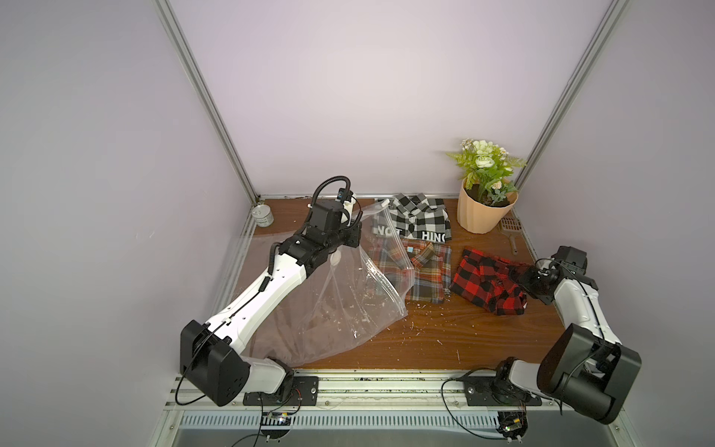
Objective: Take the shirt out of the vacuum bag
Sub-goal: Place the shirt at the center of the board.
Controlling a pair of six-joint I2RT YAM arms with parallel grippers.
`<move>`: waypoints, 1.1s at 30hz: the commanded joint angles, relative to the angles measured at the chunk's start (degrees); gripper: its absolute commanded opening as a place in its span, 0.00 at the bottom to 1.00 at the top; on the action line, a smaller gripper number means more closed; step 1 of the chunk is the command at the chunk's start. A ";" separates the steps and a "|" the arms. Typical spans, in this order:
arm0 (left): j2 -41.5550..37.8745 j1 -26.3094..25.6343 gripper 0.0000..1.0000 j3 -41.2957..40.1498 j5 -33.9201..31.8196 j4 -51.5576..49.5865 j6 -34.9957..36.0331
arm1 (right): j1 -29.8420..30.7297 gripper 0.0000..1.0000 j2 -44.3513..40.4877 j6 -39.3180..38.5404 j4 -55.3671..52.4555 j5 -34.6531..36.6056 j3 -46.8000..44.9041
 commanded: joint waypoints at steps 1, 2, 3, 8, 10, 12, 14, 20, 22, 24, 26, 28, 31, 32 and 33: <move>0.51 0.43 0.01 0.65 3.69 2.95 -0.56 | 2.37 0.00 1.28 -0.48 2.25 1.60 2.86; 0.56 0.49 0.01 0.70 4.29 3.11 -0.75 | 2.70 0.00 2.11 -0.39 2.44 1.65 3.48; 0.68 0.38 0.00 0.66 4.86 3.21 -1.01 | 3.04 0.00 3.09 -0.37 1.96 2.26 4.61; 1.04 -2.02 0.01 1.72 4.82 3.50 -0.74 | 3.16 0.31 5.87 -0.77 -0.94 4.04 9.63; 1.50 -3.02 0.01 2.71 4.31 3.14 -0.41 | 3.16 0.48 5.73 -0.42 -1.24 1.89 10.66; 1.55 -3.02 0.01 3.17 4.10 3.04 -0.66 | 3.16 0.59 4.53 -0.17 -0.36 -1.39 10.77; 1.22 -3.08 0.01 3.21 3.55 3.06 -0.53 | 3.16 0.65 3.30 -0.11 -0.79 -2.84 11.10; -0.03 -2.61 0.01 3.60 2.75 2.12 0.15 | 3.78 0.78 -4.03 0.29 -3.12 -5.75 10.80; -0.39 -2.41 0.01 4.05 3.09 2.21 -0.02 | 7.05 0.82 -7.24 0.97 -3.03 -4.82 8.72; -0.71 -2.46 0.01 4.99 3.23 1.93 0.23 | 11.74 0.83 -9.52 2.55 -3.10 -1.17 5.90; -0.84 -2.46 0.01 6.19 3.22 1.39 0.50 | 15.48 0.83 -10.28 4.55 -2.19 1.77 2.83; -1.17 -2.33 0.01 7.47 3.73 1.03 0.50 | 18.08 0.84 -10.37 6.62 0.01 4.55 -0.56; -1.59 -2.32 0.01 8.98 4.12 0.06 0.41 | 20.48 0.84 -9.80 9.38 2.56 8.21 -3.47; -1.84 -2.36 0.01 9.27 4.26 -0.04 0.32 | 20.93 0.84 -9.24 10.04 3.19 9.50 -4.03; -2.19 -2.36 0.01 9.36 4.37 -0.05 0.23 | 21.35 0.84 -8.27 10.41 3.97 10.72 -4.58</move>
